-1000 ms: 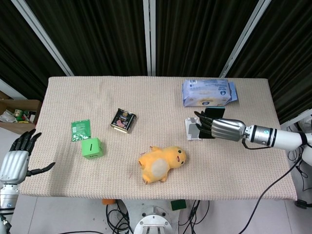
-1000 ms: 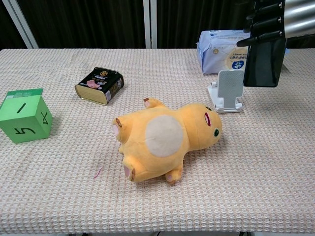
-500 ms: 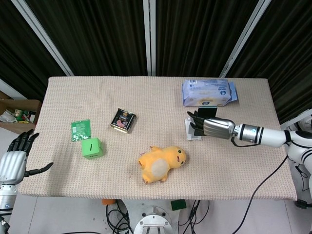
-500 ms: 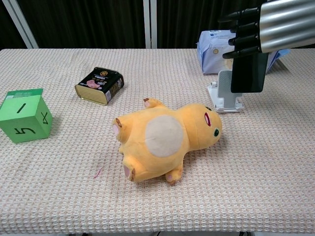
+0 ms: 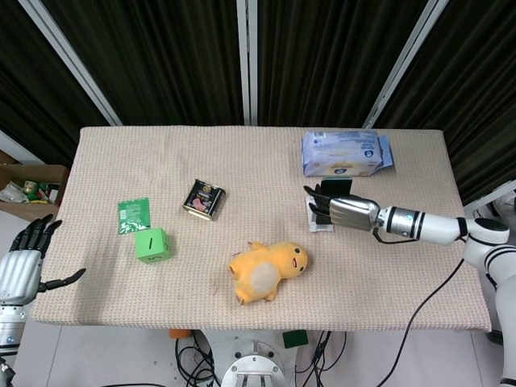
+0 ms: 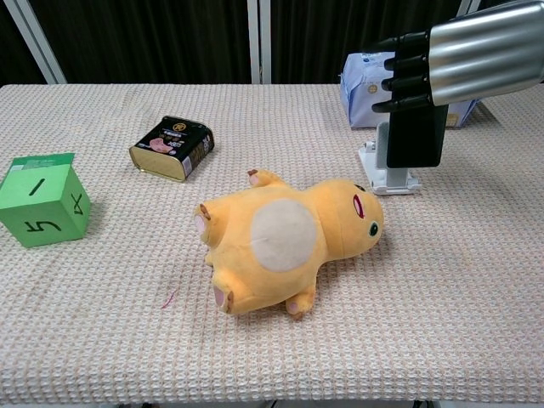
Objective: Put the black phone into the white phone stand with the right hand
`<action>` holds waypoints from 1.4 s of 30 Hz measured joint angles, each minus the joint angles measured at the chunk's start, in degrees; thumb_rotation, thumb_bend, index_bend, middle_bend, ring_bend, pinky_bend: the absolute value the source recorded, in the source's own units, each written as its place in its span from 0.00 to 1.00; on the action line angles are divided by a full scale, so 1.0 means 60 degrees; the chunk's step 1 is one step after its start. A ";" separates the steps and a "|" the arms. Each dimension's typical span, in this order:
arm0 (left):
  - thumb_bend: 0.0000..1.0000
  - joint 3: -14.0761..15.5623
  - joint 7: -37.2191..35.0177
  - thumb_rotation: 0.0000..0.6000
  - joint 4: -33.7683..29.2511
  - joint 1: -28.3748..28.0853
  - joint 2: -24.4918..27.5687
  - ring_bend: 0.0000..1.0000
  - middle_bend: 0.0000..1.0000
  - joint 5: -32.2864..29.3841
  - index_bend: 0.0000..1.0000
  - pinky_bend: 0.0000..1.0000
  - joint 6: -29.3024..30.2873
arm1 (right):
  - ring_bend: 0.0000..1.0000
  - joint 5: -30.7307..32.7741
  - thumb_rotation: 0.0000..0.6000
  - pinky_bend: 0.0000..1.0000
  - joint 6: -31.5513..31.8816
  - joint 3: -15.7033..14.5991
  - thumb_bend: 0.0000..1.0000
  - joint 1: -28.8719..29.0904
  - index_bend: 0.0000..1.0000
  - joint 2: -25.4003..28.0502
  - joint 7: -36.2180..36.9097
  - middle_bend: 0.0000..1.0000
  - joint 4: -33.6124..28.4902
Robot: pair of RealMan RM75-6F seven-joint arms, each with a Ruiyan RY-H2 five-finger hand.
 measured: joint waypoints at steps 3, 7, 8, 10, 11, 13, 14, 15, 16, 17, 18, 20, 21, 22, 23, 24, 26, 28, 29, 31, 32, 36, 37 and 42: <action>0.07 0.0004 -0.0085 0.60 0.0084 0.0016 -0.0024 0.02 0.04 0.0001 0.11 0.14 0.0012 | 0.52 0.0079 1.00 0.00 -0.0033 -0.0048 0.62 0.0007 0.16 -0.0113 -0.0019 0.52 0.0018; 0.07 0.0004 -0.0197 0.60 0.0200 0.0037 -0.0050 0.02 0.04 -0.0022 0.11 0.14 0.0015 | 0.52 0.0131 1.00 0.00 -0.0133 -0.0158 0.62 0.0032 0.16 -0.0207 -0.0046 0.51 0.0049; 0.07 0.0002 -0.0225 0.60 0.0234 0.0041 -0.0058 0.02 0.04 -0.0032 0.11 0.14 0.0011 | 0.52 0.0140 1.00 0.00 -0.0153 -0.0193 0.62 0.0042 0.16 -0.0236 -0.0051 0.51 0.0056; 0.07 0.0000 -0.0259 0.60 0.0285 0.0046 -0.0071 0.02 0.04 -0.0049 0.11 0.14 0.0000 | 0.52 0.0144 1.00 0.00 -0.0184 -0.0246 0.62 0.0062 0.15 -0.0280 -0.0051 0.51 0.0082; 0.07 0.0000 -0.0270 0.60 0.0315 0.0052 -0.0080 0.02 0.04 -0.0056 0.11 0.14 -0.0003 | 0.51 0.0154 1.00 0.00 -0.0204 -0.0265 0.62 0.0076 0.15 -0.0312 -0.0046 0.50 0.0117; 0.07 0.0000 -0.0292 0.60 0.0338 0.0062 -0.0085 0.02 0.04 -0.0058 0.11 0.14 0.0006 | 0.51 0.0217 1.00 0.00 -0.0221 -0.0264 0.62 0.0084 0.15 -0.0365 -0.0029 0.50 0.0155; 0.07 -0.0002 -0.0300 0.60 0.0351 0.0070 -0.0085 0.02 0.04 -0.0059 0.11 0.14 0.0020 | 0.51 0.0258 1.00 0.00 -0.0221 -0.0264 0.62 0.0092 0.15 -0.0414 -0.0021 0.50 0.0183; 0.07 -0.0004 -0.0300 0.60 0.0360 0.0076 -0.0086 0.02 0.04 -0.0061 0.11 0.14 0.0030 | 0.51 0.0269 1.00 0.00 -0.0217 -0.0272 0.62 0.0102 0.15 -0.0448 -0.0016 0.50 0.0207; 0.07 -0.0008 -0.0288 0.60 0.0370 0.0081 -0.0086 0.02 0.04 -0.0066 0.11 0.14 0.0037 | 0.51 0.0278 1.00 0.00 -0.0216 -0.0289 0.62 0.0114 0.15 -0.0477 -0.0010 0.50 0.0230; 0.07 -0.0013 -0.0252 0.60 0.0386 0.0085 -0.0089 0.02 0.04 -0.0079 0.11 0.14 0.0040 | 0.51 0.0289 1.00 0.00 -0.0218 -0.0312 0.62 0.0126 0.15 -0.0510 -0.0004 0.50 0.0247; 0.07 -0.0017 -0.0213 0.60 0.0397 0.0088 -0.0092 0.02 0.04 -0.0092 0.11 0.14 0.0042 | 0.51 0.0295 1.00 0.00 -0.0219 -0.0331 0.62 0.0133 0.15 -0.0533 -0.0005 0.50 0.0255; 0.07 -0.0026 -0.0148 0.60 0.0416 0.0093 -0.0112 0.02 0.04 -0.0121 0.11 0.14 0.0038 | 0.50 0.0308 1.00 0.00 -0.0209 -0.0368 0.62 0.0141 0.15 -0.0585 -0.0008 0.50 0.0270; 0.07 -0.0027 -0.0151 0.60 0.0421 0.0093 -0.0117 0.02 0.04 -0.0123 0.11 0.14 0.0028 | 0.50 0.0323 1.00 0.00 -0.0205 -0.0376 0.62 0.0141 0.15 -0.0604 -0.0007 0.50 0.0275; 0.07 -0.0027 -0.0150 0.60 0.0429 0.0092 -0.0122 0.02 0.04 -0.0124 0.11 0.14 0.0023 | 0.50 0.0350 1.00 0.00 -0.0203 -0.0378 0.62 0.0135 0.15 -0.0622 -0.0002 0.49 0.0279; 0.07 -0.0027 -0.0148 0.60 0.0440 0.0090 -0.0130 0.02 0.04 -0.0126 0.11 0.14 0.0012 | 0.50 0.0384 1.00 0.00 -0.0208 -0.0391 0.62 0.0130 0.15 -0.0651 0.0000 0.49 0.0297; 0.07 -0.0027 -0.0150 0.60 0.0444 0.0089 -0.0132 0.02 0.04 -0.0127 0.11 0.14 0.0007 | 0.50 0.0387 1.00 0.00 -0.0224 -0.0415 0.62 0.0133 0.15 -0.0660 -0.0001 0.49 0.0317; 0.07 -0.0033 -0.0157 0.61 0.0458 0.0090 -0.0135 0.02 0.04 -0.0132 0.11 0.14 0.0007 | 0.50 0.0368 1.00 0.00 -0.0267 -0.0497 0.62 0.0150 0.15 -0.0665 0.0006 0.49 0.0347; 0.07 -0.0039 -0.0192 0.62 0.0477 0.0091 -0.0140 0.02 0.04 -0.0152 0.11 0.14 -0.0007 | 0.50 0.0359 1.00 0.00 -0.0271 -0.0557 0.62 0.0165 0.15 -0.0673 0.0026 0.49 0.0360; 0.07 -0.0042 -0.0206 0.61 0.0500 0.0091 -0.0143 0.02 0.04 -0.0179 0.11 0.14 -0.0035 | 0.49 0.0384 1.00 0.00 -0.0254 -0.0558 0.62 0.0159 0.15 -0.0690 0.0035 0.49 0.0360; 0.07 -0.0043 -0.0224 0.61 0.0539 0.0090 -0.0154 0.02 0.04 -0.0213 0.11 0.14 -0.0083 | 0.49 0.0446 1.00 0.00 -0.0227 -0.0548 0.62 0.0140 0.17 -0.0736 0.0045 0.48 0.0360; 0.07 -0.0037 -0.0233 0.61 0.0553 0.0091 -0.0159 0.02 0.04 -0.0223 0.11 0.14 -0.0106 | 0.49 0.0466 1.00 0.00 -0.0215 -0.0552 0.62 0.0135 0.18 -0.0771 0.0049 0.48 0.0366; 0.07 -0.0047 -0.0232 0.61 0.0547 0.0097 -0.0149 0.02 0.04 -0.0235 0.11 0.14 -0.0100 | 0.46 0.0504 1.00 0.00 -0.0215 -0.0583 0.62 0.0167 0.16 -0.0818 0.0053 0.45 0.0387; 0.07 -0.0053 -0.0232 0.61 0.0541 0.0100 -0.0143 0.02 0.04 -0.0238 0.11 0.14 -0.0093 | 0.45 0.0515 1.00 0.00 -0.0217 -0.0588 0.62 0.0176 0.13 -0.0822 0.0053 0.43 0.0384; 0.07 -0.0061 -0.0236 0.62 0.0520 0.0103 -0.0121 0.02 0.04 -0.0243 0.11 0.14 -0.0096 | 0.18 0.0542 1.00 0.00 -0.0402 -0.0642 0.52 0.0245 0.00 -0.0766 -0.0012 0.25 0.0288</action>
